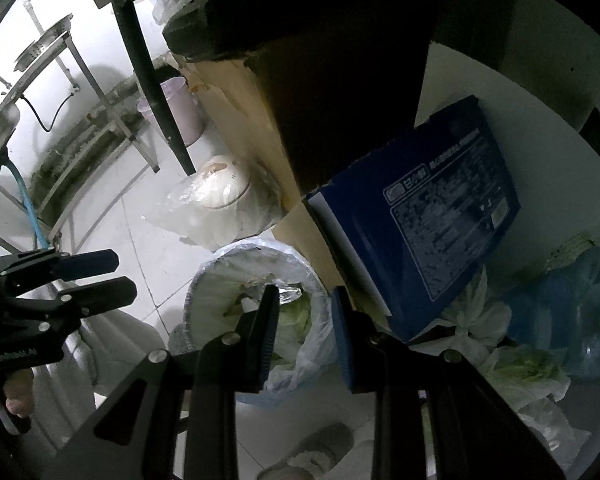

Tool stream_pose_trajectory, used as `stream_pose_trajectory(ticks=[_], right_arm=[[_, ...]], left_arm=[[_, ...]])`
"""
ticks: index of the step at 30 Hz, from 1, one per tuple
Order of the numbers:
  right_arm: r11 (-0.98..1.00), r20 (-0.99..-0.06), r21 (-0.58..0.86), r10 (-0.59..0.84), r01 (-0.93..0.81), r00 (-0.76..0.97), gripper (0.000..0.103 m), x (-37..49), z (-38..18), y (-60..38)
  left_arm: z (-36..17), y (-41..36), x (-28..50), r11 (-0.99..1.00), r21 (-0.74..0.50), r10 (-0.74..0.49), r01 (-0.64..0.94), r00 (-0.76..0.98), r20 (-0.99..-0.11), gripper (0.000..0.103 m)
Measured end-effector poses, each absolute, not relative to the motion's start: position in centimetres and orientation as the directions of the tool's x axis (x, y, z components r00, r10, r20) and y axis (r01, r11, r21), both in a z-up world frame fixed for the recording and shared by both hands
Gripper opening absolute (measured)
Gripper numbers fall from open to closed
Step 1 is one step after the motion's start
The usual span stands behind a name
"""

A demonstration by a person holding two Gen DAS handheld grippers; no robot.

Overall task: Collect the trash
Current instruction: 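Open the right gripper over the bin while the left releases the foam piece, then raise both open grippers from the bin back up to the counter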

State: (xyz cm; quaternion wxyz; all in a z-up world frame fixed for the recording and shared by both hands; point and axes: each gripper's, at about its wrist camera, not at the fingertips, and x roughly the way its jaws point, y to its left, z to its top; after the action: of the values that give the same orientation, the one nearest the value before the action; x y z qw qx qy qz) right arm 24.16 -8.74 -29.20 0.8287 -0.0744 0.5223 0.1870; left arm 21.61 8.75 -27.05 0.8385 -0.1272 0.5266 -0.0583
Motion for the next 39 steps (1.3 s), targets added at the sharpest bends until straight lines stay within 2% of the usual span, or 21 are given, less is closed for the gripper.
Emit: stream_pose_trajectory(ticks=[39], right_arm=[[0.892,-0.825,0.037,0.281,-0.45,0.491,0.025,14.9,-19.8,-9.2]], left_arm=[[-17.6,6.5,13.3,0.975,-0.219,-0.187,0.02,0.598,-0.779,0.048]])
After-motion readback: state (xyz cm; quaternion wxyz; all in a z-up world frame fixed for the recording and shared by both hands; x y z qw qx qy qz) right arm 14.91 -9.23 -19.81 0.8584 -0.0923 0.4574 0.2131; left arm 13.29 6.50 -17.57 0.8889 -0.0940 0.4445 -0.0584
